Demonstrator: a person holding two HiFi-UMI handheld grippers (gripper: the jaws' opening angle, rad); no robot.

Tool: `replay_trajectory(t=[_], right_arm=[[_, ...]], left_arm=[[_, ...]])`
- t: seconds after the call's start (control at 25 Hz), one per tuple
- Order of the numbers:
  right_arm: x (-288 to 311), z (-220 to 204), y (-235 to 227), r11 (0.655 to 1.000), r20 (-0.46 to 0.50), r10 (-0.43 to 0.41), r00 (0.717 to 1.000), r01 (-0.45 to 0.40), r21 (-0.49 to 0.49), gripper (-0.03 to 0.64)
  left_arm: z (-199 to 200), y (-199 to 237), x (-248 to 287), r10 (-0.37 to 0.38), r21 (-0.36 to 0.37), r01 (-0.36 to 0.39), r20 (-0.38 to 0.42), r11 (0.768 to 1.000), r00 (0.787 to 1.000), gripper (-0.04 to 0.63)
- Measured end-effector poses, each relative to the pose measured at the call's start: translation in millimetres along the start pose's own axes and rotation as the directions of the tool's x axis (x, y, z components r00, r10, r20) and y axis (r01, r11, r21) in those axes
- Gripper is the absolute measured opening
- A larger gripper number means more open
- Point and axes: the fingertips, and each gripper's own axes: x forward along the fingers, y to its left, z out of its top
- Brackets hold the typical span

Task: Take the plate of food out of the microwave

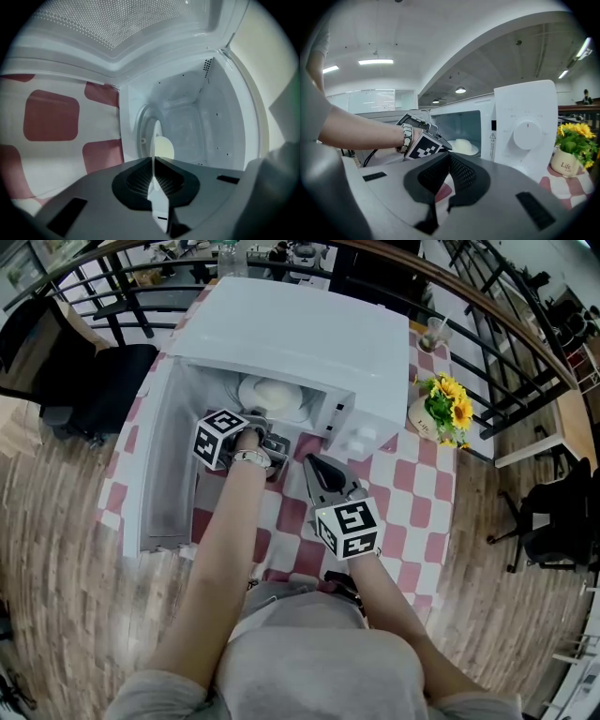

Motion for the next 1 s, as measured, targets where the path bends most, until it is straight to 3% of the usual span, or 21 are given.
replay_trajectory(t=[0.48,1.0], right_arm=[[-11,1,7,0.999,0.016,0.021,1.0,-0.02,-0.025,0.023],[-24,-1,16,0.999,0.04,0.027,0.999,-0.026,-0.032,0.023]], left_arm=[[-13,8,-24,-0.142,0.01,0.141,0.053,0.99,0.988,0.017],[-29,12,-57,-0.226,0.011,0.226,0.07,0.974,0.972,0.017]])
